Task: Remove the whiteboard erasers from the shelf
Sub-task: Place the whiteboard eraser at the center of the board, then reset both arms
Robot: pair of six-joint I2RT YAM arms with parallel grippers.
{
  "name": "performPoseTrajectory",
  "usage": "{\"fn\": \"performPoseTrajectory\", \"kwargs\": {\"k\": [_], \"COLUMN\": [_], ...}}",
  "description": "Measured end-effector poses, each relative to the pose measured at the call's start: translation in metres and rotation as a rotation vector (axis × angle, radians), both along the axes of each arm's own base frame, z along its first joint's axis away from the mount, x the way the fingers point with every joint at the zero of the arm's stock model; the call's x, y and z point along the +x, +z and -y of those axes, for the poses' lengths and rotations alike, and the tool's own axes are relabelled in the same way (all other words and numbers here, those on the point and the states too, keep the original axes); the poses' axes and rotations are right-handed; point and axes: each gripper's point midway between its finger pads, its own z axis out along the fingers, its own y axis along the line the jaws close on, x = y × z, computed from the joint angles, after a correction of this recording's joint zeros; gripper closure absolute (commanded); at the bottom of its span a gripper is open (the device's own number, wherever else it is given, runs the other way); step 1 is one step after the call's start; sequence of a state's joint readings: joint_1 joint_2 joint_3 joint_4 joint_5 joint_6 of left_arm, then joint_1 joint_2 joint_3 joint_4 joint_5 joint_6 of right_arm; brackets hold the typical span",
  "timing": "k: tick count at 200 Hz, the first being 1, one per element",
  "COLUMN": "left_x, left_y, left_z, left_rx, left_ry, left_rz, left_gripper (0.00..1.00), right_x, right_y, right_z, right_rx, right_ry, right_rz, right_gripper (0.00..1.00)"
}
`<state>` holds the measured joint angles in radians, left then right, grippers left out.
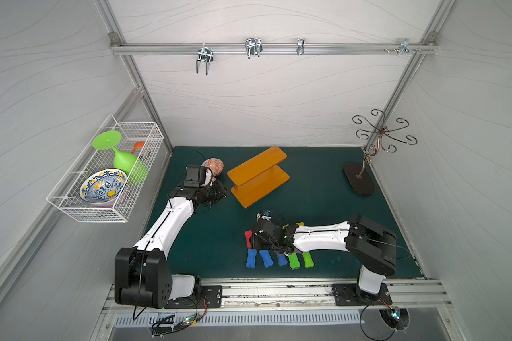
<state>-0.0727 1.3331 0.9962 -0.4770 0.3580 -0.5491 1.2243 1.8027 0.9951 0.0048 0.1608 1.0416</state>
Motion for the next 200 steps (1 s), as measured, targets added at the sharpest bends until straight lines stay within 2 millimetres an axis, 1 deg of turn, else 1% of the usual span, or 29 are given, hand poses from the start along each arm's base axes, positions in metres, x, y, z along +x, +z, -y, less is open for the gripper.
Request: {"fn": "performPoseTrajectory", "kwargs": {"k": [27, 42, 54, 60, 72, 78, 80, 81, 82, 87, 94, 100, 106, 109, 113, 116, 121, 124, 127, 131, 139, 142, 156, 165, 172, 179, 188, 200], "left_x": [0.001, 0.001, 0.001, 0.000, -0.004, -0.006, -0.006, -0.006, -0.007, -0.008, -0.009, -0.011, -0.013, -0.013, -0.014, -0.015, -0.016, -0.018, -0.019, -0.021, -0.024, -0.026, -0.032, -0.036, -0.038, -0.038, -0.035, -0.026], "left_y": [0.001, 0.002, 0.002, 0.003, 0.006, 0.009, 0.010, 0.010, 0.011, 0.014, 0.019, 0.024, 0.028, 0.029, 0.030, 0.030, 0.030, 0.028, 0.026, 0.020, 0.008, 0.001, -0.032, -0.056, -0.076, -0.091, -0.104, -0.108], "left_z": [0.000, 0.000, 0.000, -0.001, -0.003, -0.005, -0.006, -0.006, -0.006, -0.009, -0.014, -0.019, -0.023, -0.025, -0.029, -0.031, -0.035, -0.039, -0.042, -0.047, -0.055, -0.058, -0.070, -0.078, -0.083, -0.088, -0.092, -0.092], "left_rx": [-0.001, 0.000, 0.004, 0.008, 0.025, 0.042, 0.044, 0.046, 0.047, 0.067, 0.094, 0.121, 0.150, 0.159, 0.185, 0.196, 0.227, 0.246, 0.262, 0.288, 0.340, 0.367, 0.479, 0.541, 0.578, 0.604, 0.621, 0.624], "left_ry": [0.000, -0.002, -0.004, -0.007, -0.011, -0.011, -0.009, -0.007, -0.007, -0.004, 0.004, 0.015, 0.022, 0.028, 0.032, 0.037, 0.043, 0.053, 0.065, 0.076, 0.090, 0.091, 0.072, 0.056, 0.036, 0.017, -0.002, -0.026], "left_rz": [0.006, 0.010, 0.018, 0.026, 0.045, 0.062, 0.064, 0.067, 0.069, 0.087, 0.114, 0.144, 0.180, 0.195, 0.226, 0.244, 0.279, 0.298, 0.313, 0.330, 0.356, 0.365, 0.380, 0.359, 0.324, 0.291, 0.271, 0.293], "left_gripper": [0.59, 0.58, 0.57, 0.55, 0.47, 0.42, 0.40, 0.39, 0.38, 0.35, 0.32, 0.30, 0.29, 0.14, 0.03, 0.01, 0.01, 0.03, 0.04, 0.06, 0.06, 0.06, 0.09, 0.11, 0.11, 0.12, 0.13, 0.13], "right_x": [0.002, 0.004, 0.007, 0.009, 0.018, 0.023, 0.024, 0.024, 0.025, 0.032, 0.044, 0.059, 0.075, 0.084, 0.095, 0.104, 0.119, 0.126, 0.136, 0.144, 0.161, 0.166, 0.186, 0.193, 0.197, 0.200, 0.202, 0.205], "right_y": [0.007, 0.019, 0.033, 0.044, 0.069, 0.084, 0.089, 0.090, 0.094, 0.108, 0.128, 0.145, 0.159, 0.166, 0.172, 0.176, 0.179, 0.178, 0.177, 0.175, 0.164, 0.160, 0.128, 0.109, 0.098, 0.089, 0.081, 0.063], "right_z": [0.002, 0.005, 0.008, 0.009, 0.017, 0.023, 0.026, 0.026, 0.028, 0.037, 0.054, 0.074, 0.096, 0.110, 0.125, 0.140, 0.161, 0.172, 0.188, 0.203, 0.234, 0.242, 0.278, 0.296, 0.305, 0.314, 0.323, 0.338], "right_rx": [-0.009, -0.012, -0.011, -0.009, -0.007, -0.008, -0.005, -0.006, -0.007, -0.001, 0.006, 0.006, -0.001, -0.010, -0.024, -0.042, -0.077, -0.107, -0.140, -0.169, -0.226, -0.240, -0.318, -0.373, -0.401, -0.428, -0.456, -0.486], "right_ry": [0.013, 0.024, 0.034, 0.040, 0.046, 0.054, 0.050, 0.052, 0.057, 0.049, 0.034, 0.016, -0.015, -0.034, -0.052, -0.070, -0.095, -0.100, -0.122, -0.143, -0.180, -0.189, -0.216, -0.227, -0.227, -0.233, -0.244, -0.271], "right_rz": [0.027, 0.060, 0.099, 0.129, 0.199, 0.246, 0.256, 0.262, 0.275, 0.312, 0.375, 0.443, 0.512, 0.551, 0.593, 0.629, 0.681, 0.709, 0.734, 0.749, 0.746, 0.739, 0.667, 0.631, 0.618, 0.627, 0.655, 0.671], "right_gripper": [0.56, 0.51, 0.45, 0.43, 0.38, 0.31, 0.27, 0.23, 0.23, 0.13, 0.05, 0.02, 0.01, 0.01, 0.01, 0.01, 0.01, 0.01, 0.01, 0.01, 0.01, 0.01, 0.01, 0.01, 0.01, 0.01, 0.01, 0.01]}}
